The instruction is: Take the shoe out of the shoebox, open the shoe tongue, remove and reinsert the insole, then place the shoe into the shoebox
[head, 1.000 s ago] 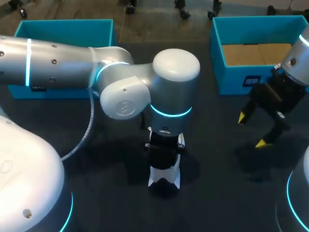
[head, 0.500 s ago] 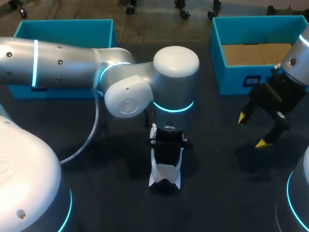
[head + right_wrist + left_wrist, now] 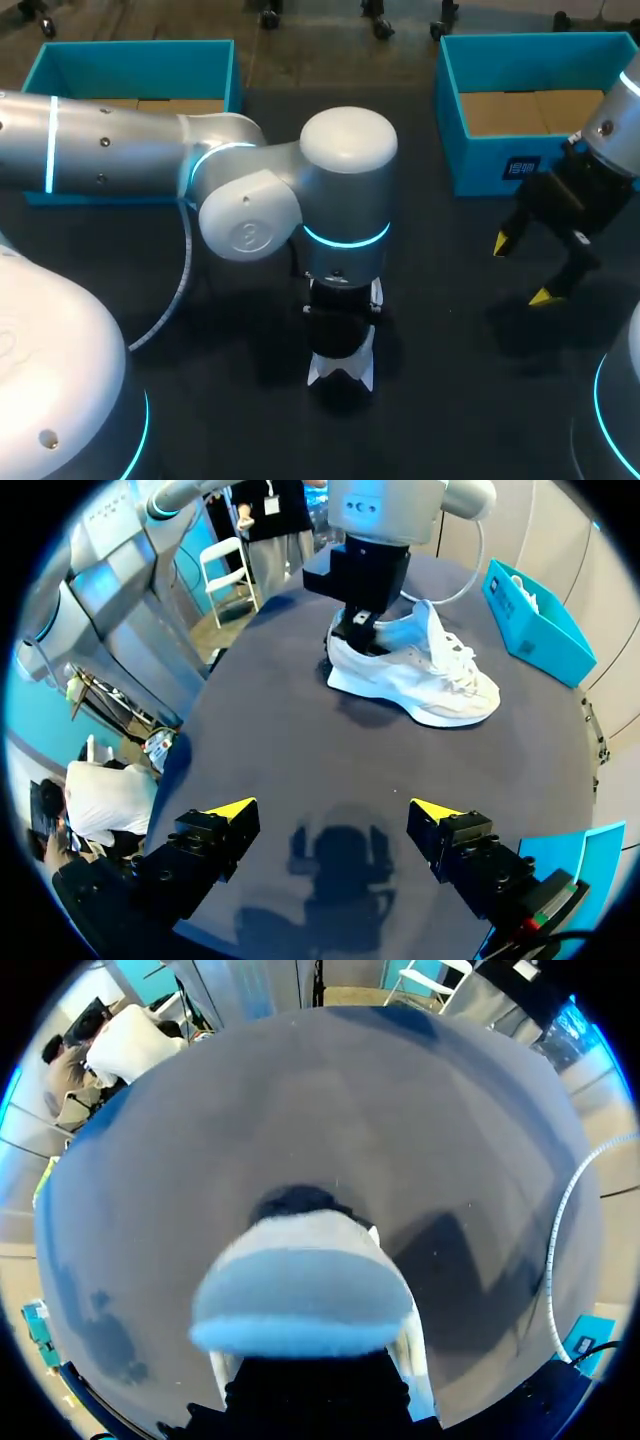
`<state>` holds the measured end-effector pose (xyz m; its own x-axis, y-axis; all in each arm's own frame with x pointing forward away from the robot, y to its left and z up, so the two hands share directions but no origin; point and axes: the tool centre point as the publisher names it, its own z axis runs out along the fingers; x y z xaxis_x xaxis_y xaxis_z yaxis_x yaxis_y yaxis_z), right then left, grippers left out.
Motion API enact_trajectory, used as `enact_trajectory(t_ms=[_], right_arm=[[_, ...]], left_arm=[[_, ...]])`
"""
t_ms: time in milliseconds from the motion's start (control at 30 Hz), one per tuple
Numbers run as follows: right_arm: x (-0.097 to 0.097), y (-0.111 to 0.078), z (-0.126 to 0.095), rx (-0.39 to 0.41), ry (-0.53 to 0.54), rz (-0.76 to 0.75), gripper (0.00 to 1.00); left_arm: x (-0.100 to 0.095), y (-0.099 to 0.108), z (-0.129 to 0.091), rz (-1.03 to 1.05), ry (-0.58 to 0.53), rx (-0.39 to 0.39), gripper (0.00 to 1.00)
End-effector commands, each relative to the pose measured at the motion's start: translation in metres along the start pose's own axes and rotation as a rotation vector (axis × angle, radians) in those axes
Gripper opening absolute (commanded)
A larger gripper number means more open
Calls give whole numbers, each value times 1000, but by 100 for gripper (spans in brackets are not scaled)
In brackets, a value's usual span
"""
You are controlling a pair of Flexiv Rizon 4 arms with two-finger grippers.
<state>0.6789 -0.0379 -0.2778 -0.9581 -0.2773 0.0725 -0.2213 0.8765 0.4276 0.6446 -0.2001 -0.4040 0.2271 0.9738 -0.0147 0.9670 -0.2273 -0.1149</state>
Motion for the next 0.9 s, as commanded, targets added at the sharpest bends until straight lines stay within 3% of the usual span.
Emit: enact_trajectory(t_ms=[33, 200, 467, 900], right_arm=[[0, 0, 1, 3, 0, 0, 100], [0, 0, 1, 3, 0, 0, 100], [0, 0, 1, 3, 0, 0, 100], [0, 0, 1, 3, 0, 0, 100]], left_arm=[[-6, 15, 11, -21, 23, -2, 0], [1, 23, -2, -34, 16, -20, 0], [5, 12, -34, -5, 16, -86, 0], [7, 37, -31, -92, 20, -129, 0]])
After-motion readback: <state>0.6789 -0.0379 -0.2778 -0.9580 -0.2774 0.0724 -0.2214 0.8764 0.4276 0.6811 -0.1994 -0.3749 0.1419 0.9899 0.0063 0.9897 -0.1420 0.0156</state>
